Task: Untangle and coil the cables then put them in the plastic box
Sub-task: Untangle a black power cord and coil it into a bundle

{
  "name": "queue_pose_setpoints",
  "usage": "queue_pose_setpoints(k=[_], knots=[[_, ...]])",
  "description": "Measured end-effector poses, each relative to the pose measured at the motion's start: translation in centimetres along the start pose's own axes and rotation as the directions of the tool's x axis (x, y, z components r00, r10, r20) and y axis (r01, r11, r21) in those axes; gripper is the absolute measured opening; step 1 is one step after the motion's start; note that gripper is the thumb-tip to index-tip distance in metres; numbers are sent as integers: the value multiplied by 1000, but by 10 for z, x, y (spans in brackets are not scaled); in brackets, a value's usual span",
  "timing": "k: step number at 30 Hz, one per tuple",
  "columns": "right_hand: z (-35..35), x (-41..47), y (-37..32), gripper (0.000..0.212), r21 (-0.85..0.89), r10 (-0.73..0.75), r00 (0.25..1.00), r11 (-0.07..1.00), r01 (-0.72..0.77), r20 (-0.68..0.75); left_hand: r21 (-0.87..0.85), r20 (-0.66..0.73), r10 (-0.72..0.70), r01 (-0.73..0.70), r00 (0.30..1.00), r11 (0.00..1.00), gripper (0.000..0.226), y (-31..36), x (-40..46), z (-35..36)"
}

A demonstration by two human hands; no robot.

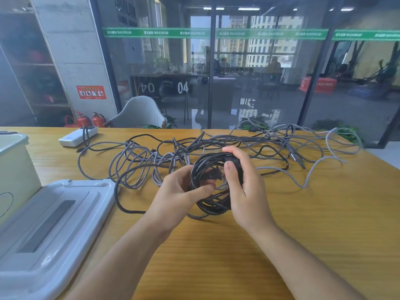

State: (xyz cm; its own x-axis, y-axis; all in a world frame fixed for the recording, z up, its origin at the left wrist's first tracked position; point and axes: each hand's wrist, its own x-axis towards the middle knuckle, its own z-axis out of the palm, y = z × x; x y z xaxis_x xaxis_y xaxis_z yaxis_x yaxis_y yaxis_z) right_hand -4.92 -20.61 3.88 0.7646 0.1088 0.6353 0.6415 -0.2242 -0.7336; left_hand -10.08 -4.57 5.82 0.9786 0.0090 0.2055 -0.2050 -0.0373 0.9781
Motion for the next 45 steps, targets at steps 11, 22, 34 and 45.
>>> queue_pose_setpoints(k=[11,22,34,45], knots=[[15,-2,-4,25,249,185,982,954,-168,-47,-63,-48,-10,7,999,998,21,0,1,-3],[1,5,3,44,137,187,949,964,-226,255,-65,-78,99,-104,992,992,60,-6,2,2],[10,-3,7,44,78,98,989,991,-107,112,-38,-121,41,-46,992,998,59,-6,2,2],[0,2,15,60,16,146,988,989,-147,58,-15,-127,-44,43,991,999,19,-11,0,5]])
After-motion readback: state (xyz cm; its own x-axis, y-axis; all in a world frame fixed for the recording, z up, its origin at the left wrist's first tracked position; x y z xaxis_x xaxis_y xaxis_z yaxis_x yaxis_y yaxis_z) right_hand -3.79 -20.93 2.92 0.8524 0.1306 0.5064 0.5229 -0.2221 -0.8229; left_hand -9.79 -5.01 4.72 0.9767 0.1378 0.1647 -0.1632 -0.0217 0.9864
